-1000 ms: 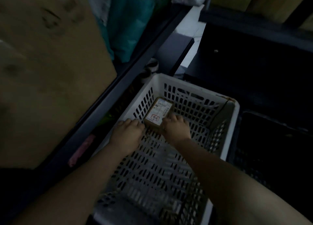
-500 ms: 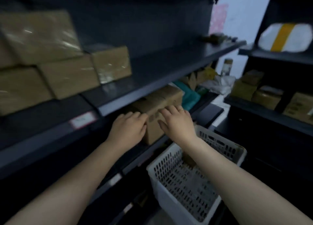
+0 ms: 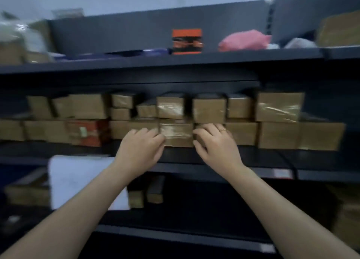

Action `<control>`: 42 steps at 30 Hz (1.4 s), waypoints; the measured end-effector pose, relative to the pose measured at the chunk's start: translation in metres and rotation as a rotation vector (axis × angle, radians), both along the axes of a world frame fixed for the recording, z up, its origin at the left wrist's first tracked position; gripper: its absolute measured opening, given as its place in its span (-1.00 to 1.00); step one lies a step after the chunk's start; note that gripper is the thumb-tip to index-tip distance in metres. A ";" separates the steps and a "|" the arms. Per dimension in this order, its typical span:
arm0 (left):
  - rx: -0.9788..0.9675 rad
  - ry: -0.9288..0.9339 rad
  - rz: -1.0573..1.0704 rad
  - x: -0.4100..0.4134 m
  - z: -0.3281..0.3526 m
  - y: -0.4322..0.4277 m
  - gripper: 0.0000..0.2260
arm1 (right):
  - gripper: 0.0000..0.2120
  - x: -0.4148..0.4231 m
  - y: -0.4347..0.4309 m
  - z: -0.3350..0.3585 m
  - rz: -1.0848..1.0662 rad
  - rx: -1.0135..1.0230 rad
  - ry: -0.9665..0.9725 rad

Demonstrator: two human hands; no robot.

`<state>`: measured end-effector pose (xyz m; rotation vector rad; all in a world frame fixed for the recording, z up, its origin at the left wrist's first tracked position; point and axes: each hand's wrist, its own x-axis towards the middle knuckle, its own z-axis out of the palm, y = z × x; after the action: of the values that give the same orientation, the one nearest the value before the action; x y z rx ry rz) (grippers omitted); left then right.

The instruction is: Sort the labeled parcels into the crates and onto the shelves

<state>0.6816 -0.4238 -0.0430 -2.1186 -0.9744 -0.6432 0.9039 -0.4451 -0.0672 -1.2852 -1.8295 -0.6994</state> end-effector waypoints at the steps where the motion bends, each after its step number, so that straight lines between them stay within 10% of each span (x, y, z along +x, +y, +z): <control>1: 0.001 -0.018 0.049 -0.029 0.004 -0.001 -0.72 | -0.69 -0.026 0.008 0.005 0.066 0.002 -0.010; 19: 0.001 -0.149 0.390 -0.407 0.035 0.079 -0.92 | -0.75 -0.413 0.153 0.041 0.356 -0.083 -0.119; 42: -0.194 -0.212 0.393 -0.476 0.058 0.390 -0.50 | -0.42 -0.539 0.401 0.079 -0.406 -0.383 -0.160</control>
<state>0.2061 -0.0337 0.0146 -1.9635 -1.5771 -0.5983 0.3652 -0.0446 0.0116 -1.9375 -1.9112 -0.6990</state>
